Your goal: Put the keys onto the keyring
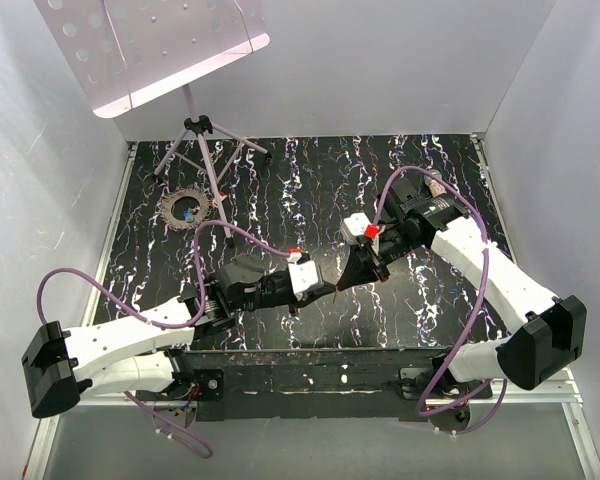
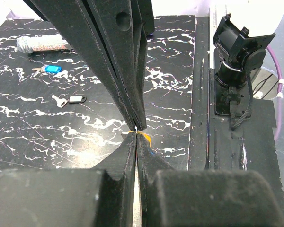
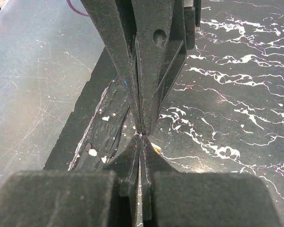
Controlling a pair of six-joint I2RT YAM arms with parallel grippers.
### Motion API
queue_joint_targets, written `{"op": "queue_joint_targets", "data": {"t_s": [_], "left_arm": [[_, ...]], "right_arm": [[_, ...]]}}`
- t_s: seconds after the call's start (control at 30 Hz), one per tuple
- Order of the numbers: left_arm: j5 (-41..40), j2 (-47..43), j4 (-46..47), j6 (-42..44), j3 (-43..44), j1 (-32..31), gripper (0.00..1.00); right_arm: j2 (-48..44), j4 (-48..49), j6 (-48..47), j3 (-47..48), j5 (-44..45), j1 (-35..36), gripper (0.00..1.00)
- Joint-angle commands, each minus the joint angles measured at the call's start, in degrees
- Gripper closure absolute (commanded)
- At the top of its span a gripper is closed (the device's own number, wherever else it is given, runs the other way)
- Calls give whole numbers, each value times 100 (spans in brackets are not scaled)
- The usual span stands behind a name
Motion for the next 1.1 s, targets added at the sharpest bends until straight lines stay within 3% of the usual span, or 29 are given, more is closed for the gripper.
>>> {"op": "queue_joint_targets", "data": {"t_s": [0.0, 0.07, 0.33, 0.47, 0.6, 0.8, 0.93, 1.07], "left_arm": [[-129, -115, 230, -33, 48, -32, 100], [-147, -141, 335, -59, 5, -32, 100], [-436, -668, 99, 134, -197, -23, 59], [-804, -1230, -612, 441, -215, -23, 29], [-1481, -1713, -1482, 574, -154, -14, 9], [-2115, -2232, -2467, 644, -250, -14, 2], [-2107, -2672, -2381, 521, -487, -14, 2], [-2054, -2664, -2406, 486, -453, -14, 2]], "right_arm": [[27, 48, 174, 46, -76, 49, 99], [26, 144, 384, 46, -23, 58, 99], [-158, 531, 1001, -208, 241, -232, 99], [-474, 637, 1080, -673, 451, -688, 99], [-668, 199, 1054, -1052, 986, -1172, 99], [-1202, -523, 790, -1684, 1874, -1989, 99], [-1617, -426, 1070, -2159, 2761, -2210, 99], [-1310, -541, 1237, -2371, 3264, -2245, 99]]}}
